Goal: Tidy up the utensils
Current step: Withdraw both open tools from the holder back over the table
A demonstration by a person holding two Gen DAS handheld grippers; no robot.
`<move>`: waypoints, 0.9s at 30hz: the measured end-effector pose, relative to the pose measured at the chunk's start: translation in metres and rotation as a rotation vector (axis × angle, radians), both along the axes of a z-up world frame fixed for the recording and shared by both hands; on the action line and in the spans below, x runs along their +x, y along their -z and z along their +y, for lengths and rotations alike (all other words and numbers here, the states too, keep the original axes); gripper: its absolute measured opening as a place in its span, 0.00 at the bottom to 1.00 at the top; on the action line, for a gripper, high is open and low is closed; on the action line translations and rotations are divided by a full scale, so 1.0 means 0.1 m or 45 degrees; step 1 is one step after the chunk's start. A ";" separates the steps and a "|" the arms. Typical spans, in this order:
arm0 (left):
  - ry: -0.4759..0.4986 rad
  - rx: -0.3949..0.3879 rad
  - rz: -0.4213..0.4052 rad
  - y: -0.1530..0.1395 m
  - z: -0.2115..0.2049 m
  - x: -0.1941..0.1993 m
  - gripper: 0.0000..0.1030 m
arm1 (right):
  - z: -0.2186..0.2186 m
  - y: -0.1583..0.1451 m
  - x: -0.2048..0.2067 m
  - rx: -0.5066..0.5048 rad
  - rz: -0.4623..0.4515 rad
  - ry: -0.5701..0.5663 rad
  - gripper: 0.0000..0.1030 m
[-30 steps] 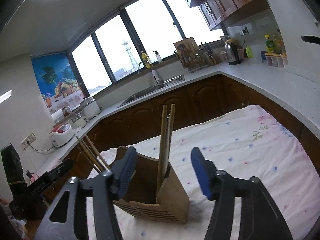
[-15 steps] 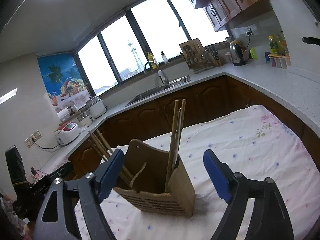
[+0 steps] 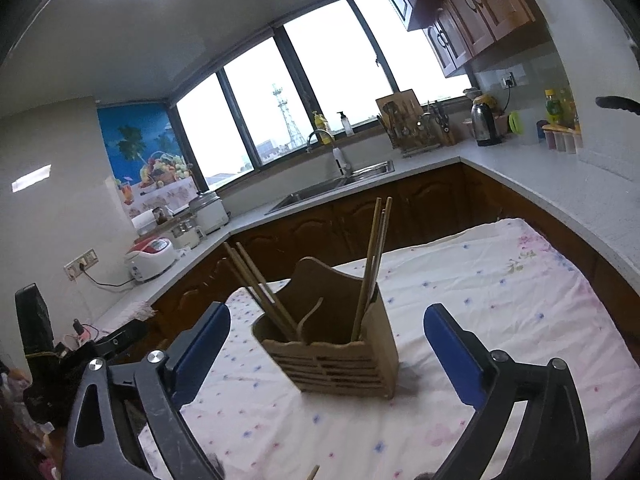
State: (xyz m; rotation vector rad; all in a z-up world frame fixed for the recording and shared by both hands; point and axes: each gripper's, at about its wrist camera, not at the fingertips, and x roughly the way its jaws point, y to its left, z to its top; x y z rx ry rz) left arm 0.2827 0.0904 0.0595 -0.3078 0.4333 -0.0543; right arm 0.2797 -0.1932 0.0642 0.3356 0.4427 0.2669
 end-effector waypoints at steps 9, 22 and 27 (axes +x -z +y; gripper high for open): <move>-0.012 0.044 -0.094 -0.05 -0.07 -0.70 0.99 | -0.09 -0.11 -0.52 0.015 -0.059 -0.013 0.99; 0.031 0.026 -0.074 0.04 -0.10 -1.30 0.99 | -0.30 -0.14 -1.14 -0.046 -0.065 -0.015 0.99; 0.072 0.194 -0.052 -0.12 -0.30 -1.46 0.99 | -0.30 -0.37 -1.34 -0.107 -0.136 -0.015 0.99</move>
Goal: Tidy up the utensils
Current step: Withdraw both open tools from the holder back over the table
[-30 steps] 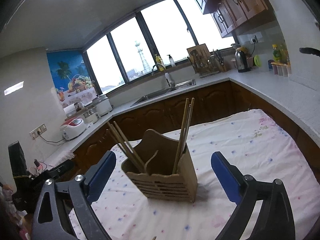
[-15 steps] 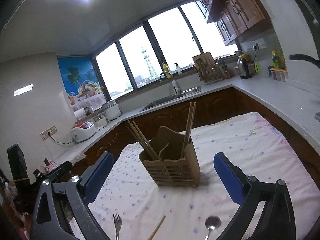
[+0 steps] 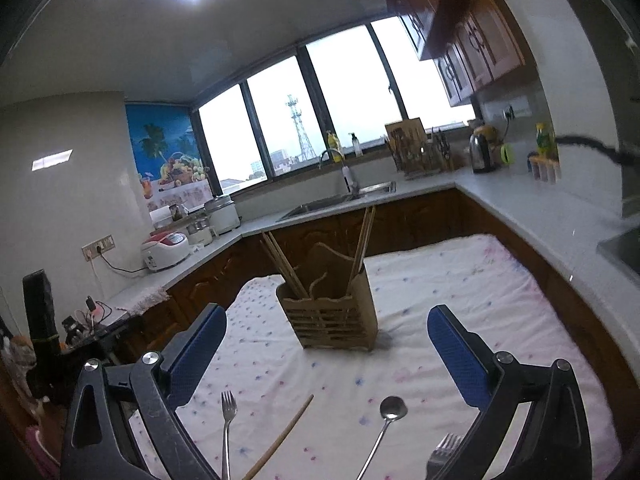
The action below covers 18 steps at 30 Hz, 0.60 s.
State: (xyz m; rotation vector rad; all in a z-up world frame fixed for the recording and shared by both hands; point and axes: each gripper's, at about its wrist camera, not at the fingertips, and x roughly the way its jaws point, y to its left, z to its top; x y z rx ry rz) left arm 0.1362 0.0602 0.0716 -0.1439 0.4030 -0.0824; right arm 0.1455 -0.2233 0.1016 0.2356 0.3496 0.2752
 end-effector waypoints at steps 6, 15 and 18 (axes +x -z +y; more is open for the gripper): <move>0.012 0.056 -0.103 0.05 -0.16 -0.42 0.99 | 0.09 0.07 -0.40 -0.078 -0.109 0.049 1.00; -0.028 0.020 -0.078 0.73 -0.24 -0.80 0.99 | 0.29 0.85 -0.69 -0.179 -0.049 0.148 1.00; -0.057 0.064 -0.065 0.81 -0.25 -0.85 0.99 | 0.37 0.98 -0.71 -0.236 -0.028 0.140 1.00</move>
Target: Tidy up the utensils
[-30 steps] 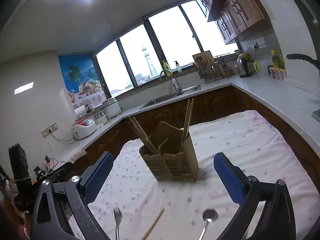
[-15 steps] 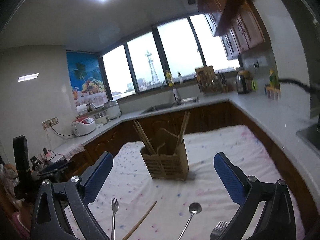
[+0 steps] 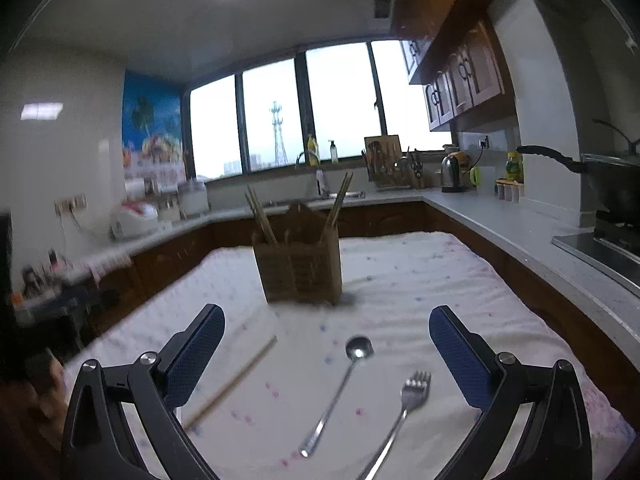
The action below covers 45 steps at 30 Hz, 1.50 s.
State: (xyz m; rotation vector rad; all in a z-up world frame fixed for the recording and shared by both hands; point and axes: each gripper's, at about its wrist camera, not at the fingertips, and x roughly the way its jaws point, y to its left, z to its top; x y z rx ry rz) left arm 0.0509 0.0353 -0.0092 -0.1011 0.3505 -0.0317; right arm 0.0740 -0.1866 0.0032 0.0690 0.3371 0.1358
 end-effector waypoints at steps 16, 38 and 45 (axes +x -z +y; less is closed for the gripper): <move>-0.056 0.043 0.061 0.13 0.03 0.07 0.99 | 0.18 0.27 -0.08 -0.032 0.042 -0.058 1.00; -0.084 0.106 -0.020 0.28 0.01 -0.07 0.99 | 0.09 0.24 -0.16 0.005 -0.020 -0.013 1.00; -0.085 0.110 -0.021 0.30 0.03 -0.08 0.99 | 0.07 0.25 -0.16 0.021 -0.012 -0.001 1.00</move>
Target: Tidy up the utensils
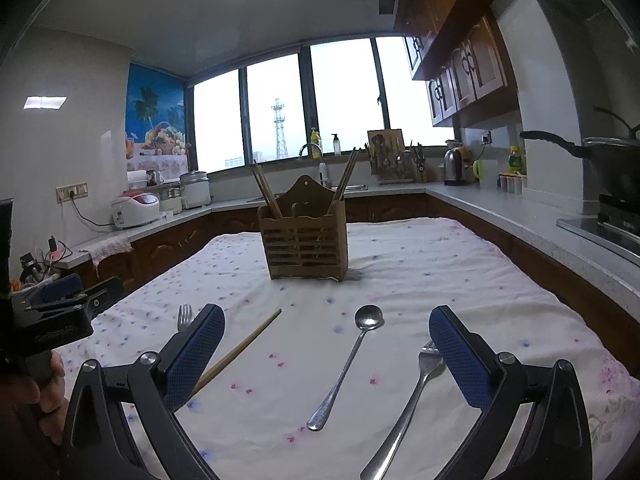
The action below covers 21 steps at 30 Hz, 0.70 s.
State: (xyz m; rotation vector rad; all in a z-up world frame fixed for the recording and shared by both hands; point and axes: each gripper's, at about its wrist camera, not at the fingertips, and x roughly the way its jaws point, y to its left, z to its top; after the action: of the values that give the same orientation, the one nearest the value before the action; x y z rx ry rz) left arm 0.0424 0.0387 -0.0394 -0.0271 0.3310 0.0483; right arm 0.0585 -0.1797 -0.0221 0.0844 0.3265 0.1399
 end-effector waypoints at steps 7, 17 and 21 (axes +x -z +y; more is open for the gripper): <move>0.005 -0.001 0.001 -0.02 0.01 0.00 0.99 | -0.01 0.01 0.01 0.008 -0.004 0.004 1.00; 0.007 0.015 -0.007 -0.02 0.00 0.00 0.99 | 0.00 0.04 0.03 0.007 0.004 0.007 1.00; 0.011 0.028 -0.009 -0.02 -0.02 0.01 0.99 | -0.01 0.05 0.03 0.017 0.012 0.010 1.00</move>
State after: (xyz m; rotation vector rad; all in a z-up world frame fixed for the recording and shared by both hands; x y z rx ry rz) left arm 0.0429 0.0368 -0.0370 -0.0043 0.3237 0.0431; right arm 0.0611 -0.1808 -0.0273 0.0996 0.3348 0.1337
